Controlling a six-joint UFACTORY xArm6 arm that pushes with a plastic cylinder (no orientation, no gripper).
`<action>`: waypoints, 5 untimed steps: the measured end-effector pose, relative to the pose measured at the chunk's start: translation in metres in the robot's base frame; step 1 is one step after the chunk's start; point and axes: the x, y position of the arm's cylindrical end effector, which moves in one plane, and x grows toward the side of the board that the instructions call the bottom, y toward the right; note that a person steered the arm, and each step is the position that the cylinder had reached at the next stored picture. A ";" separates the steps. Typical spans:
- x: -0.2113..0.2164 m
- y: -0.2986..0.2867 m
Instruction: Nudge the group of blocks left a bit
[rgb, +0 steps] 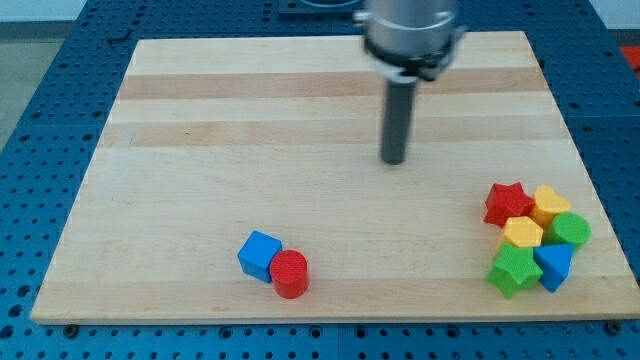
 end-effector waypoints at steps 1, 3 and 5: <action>-0.004 0.101; 0.033 0.236; 0.083 0.219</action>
